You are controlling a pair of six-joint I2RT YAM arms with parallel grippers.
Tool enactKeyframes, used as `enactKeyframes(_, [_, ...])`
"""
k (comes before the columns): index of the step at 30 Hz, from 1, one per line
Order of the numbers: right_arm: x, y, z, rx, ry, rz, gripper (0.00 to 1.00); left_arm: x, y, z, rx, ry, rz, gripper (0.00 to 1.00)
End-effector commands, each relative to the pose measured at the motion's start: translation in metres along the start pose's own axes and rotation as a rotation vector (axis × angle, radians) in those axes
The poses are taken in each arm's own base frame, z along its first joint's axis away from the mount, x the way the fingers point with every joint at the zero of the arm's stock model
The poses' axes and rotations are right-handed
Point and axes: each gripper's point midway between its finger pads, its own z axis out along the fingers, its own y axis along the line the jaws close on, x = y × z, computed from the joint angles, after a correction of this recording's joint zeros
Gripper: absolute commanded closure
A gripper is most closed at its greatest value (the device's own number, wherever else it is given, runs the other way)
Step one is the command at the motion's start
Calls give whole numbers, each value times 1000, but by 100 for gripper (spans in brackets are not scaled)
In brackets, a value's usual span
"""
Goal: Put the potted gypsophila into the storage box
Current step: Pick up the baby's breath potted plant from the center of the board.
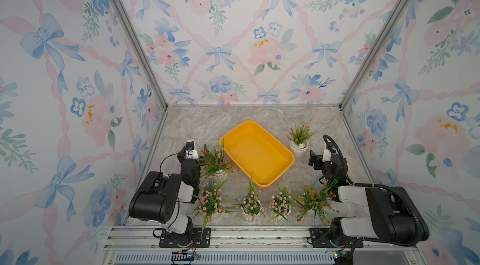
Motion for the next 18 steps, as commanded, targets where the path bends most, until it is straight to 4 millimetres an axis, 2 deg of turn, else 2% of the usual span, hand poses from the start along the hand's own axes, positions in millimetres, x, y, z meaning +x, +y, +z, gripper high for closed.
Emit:
enactKeyframes(1, [0,2,3,2,0,-10,3,-4,-3,1,22,-17,5,2])
enactKeyframes(18, [0,1,3,-1,0,-8,3,-5,-3,1,21,-18,5,2])
